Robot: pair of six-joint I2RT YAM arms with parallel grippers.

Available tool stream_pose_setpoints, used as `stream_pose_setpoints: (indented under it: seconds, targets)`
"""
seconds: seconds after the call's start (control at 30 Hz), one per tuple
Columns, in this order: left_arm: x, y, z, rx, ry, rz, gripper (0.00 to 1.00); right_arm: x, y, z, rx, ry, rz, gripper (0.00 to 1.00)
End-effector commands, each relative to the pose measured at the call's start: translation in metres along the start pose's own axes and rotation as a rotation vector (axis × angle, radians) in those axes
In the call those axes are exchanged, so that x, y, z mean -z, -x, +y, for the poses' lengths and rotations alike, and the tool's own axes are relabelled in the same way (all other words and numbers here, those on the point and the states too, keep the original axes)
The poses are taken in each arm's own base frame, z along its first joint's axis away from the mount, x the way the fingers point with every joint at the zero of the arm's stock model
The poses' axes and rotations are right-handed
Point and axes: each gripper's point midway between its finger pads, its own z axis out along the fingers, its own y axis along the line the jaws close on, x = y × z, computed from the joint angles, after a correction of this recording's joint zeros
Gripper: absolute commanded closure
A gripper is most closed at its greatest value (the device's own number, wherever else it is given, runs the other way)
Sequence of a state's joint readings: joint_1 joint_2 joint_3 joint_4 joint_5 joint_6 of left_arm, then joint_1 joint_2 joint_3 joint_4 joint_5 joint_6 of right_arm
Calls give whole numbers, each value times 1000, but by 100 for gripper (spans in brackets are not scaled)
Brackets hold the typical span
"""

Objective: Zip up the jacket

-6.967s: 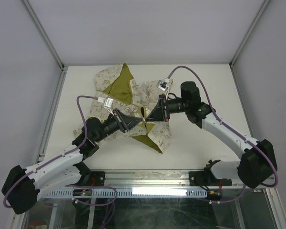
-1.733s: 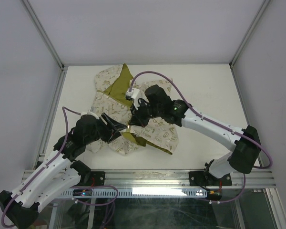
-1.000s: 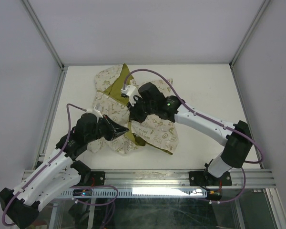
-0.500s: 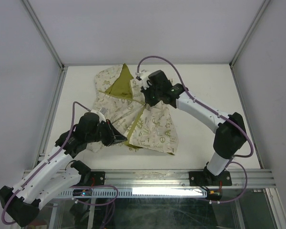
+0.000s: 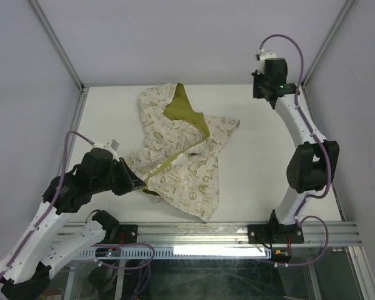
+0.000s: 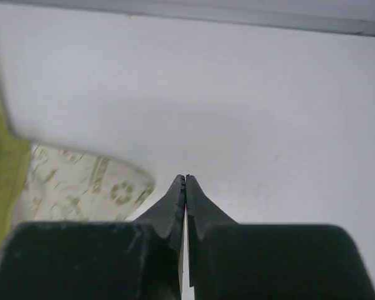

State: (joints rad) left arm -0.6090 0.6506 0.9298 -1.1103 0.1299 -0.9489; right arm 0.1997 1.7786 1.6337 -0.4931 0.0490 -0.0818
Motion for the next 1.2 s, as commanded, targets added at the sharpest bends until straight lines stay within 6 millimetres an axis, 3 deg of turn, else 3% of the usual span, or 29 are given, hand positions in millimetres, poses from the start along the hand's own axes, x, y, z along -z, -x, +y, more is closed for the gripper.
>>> stream_pose_setpoints:
  seconds: [0.0,0.1,0.13,0.17,0.23,0.27,0.4,0.47,0.53,0.73,1.0,1.07,1.17]
  targets:
    - [37,32,8,-36,106,-181,100,41,74,-64,-38,-120,-204,100]
    - [42,42,0,-40,90,-220,100,55,77,-49,5,-15,-180,100]
    - [37,38,-1,-41,85,-195,93,58,72,-34,14,46,-157,100]
    - [28,32,1,-40,82,-159,80,62,64,-16,16,108,-136,100]
    - [13,21,6,-37,88,-96,59,69,43,23,7,225,-105,100]
    - [10,20,8,-36,96,-89,52,72,30,44,-2,284,-89,94]
    - [30,48,-6,-123,114,-194,27,85,-21,118,-41,487,-15,78]
    - [35,62,-20,-178,108,-226,20,92,-46,147,-44,563,31,72]
    - [25,70,-36,-224,83,-207,19,97,-65,168,-64,623,57,65]
    - [-54,64,-81,-271,-120,-62,14,97,-115,195,-106,752,144,55]
    - [-157,47,-105,-319,-199,40,16,95,-136,214,11,904,128,55]
    - [-181,44,-102,-325,-167,50,17,90,-137,217,33,925,118,55]
    - [-220,34,-76,-306,-73,94,19,77,-138,217,61,911,114,54]
